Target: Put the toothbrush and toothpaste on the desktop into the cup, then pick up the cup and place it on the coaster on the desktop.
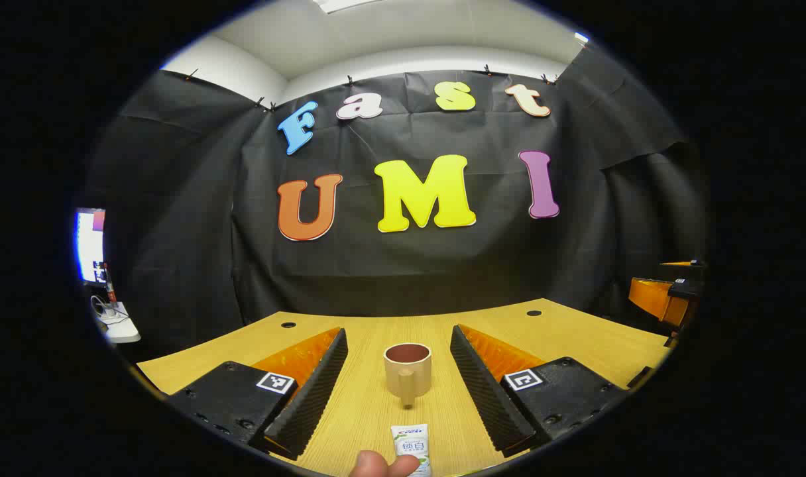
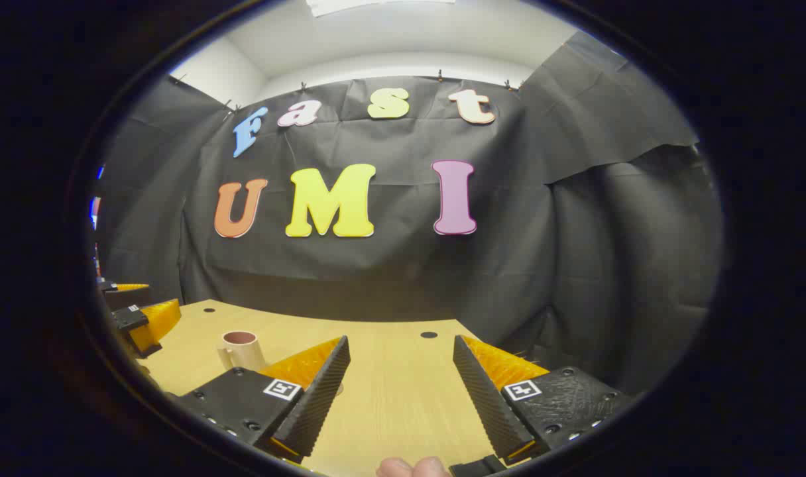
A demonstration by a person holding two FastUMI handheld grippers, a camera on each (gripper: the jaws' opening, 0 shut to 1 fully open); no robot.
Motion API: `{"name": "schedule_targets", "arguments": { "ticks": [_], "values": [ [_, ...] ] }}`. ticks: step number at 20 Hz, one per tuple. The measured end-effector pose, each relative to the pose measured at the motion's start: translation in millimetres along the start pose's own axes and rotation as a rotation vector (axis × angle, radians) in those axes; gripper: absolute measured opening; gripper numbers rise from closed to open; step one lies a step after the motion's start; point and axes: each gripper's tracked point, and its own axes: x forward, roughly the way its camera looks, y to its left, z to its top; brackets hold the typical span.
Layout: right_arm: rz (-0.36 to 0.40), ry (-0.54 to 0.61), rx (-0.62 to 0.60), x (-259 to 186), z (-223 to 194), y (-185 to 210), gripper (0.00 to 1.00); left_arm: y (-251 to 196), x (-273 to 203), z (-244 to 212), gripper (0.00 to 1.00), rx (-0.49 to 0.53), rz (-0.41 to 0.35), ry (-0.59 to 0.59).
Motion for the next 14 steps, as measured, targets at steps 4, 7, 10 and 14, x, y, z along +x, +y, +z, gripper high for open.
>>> {"name": "schedule_targets", "arguments": {
  "ticks": [4,7,10,14],
  "values": [
    [0.016,0.006,0.005,-1.9,-1.7,5.3,0.95,-1.8,-0.7,0.0,0.99,0.003,-0.002,0.000],
    [0.023,0.006,0.013,-2.3,-2.4,5.9,0.95,-1.6,-2.0,-0.6,0.99,0.005,-0.001,0.002],
    [0.019,0.006,0.014,-2.1,-2.6,5.5,0.95,-2.2,-1.0,-0.2,0.99,0.006,-0.002,0.003],
    [0.012,0.007,0.012,-3.0,-4.3,3.2,0.96,-0.8,-1.4,-2.8,0.99,0.012,0.006,0.014]
  ]
}}
